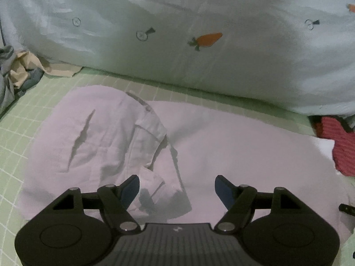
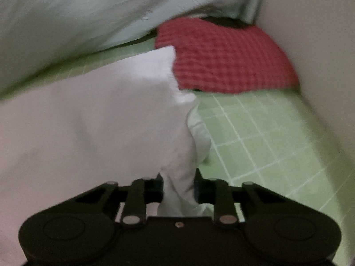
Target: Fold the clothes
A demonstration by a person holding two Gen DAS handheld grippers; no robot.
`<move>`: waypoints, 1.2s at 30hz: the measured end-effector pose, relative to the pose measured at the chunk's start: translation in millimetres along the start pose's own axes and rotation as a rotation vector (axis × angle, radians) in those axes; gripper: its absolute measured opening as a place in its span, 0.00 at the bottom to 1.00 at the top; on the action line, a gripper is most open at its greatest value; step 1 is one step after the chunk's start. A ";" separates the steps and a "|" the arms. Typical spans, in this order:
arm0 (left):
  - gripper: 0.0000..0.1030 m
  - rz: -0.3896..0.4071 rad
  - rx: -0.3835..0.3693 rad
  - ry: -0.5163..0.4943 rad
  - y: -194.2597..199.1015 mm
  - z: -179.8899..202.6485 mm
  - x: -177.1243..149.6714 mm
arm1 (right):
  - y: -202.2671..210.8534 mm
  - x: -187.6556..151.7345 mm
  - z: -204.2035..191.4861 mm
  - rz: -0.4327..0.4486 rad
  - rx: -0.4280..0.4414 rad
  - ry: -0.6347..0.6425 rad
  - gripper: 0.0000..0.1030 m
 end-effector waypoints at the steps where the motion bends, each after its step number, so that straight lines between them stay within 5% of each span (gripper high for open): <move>1: 0.73 0.009 -0.011 0.004 5.3 -1.3 1.9 | 5.1 4.1 -3.1 0.008 -0.016 0.019 0.21; 8: 0.77 0.067 -0.053 0.055 44.1 -31.3 26.1 | 67.9 58.7 -53.5 0.164 0.001 0.081 0.19; 16: 0.78 0.086 -0.020 0.087 59.5 -93.1 53.0 | 114.2 84.5 -193.3 0.272 0.103 0.261 0.18; 23: 0.78 0.068 0.019 0.086 53.3 -145.3 57.9 | 75.2 29.4 -297.4 0.092 0.145 0.385 0.24; 26: 0.78 0.063 0.026 0.100 47.3 -163.2 63.3 | 76.7 25.5 -305.2 0.089 0.116 0.386 0.33; 31: 0.78 0.057 0.041 0.134 31.4 -179.1 76.4 | 91.2 45.7 -291.6 0.127 0.219 0.186 0.55; 36: 0.80 0.028 0.062 0.149 8.1 -183.7 85.2 | 96.3 72.1 -278.7 0.183 0.206 0.047 0.69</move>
Point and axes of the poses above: each gripper's, at about its wrist camera, not at the fingertips, and y roughly against the way its jaws point, z to its right, x to its top, the point moved 10 cm from there along -y, roughly the way its jaws point, and after that the axes turned 14 degrees about y, right-handed, at the moved point
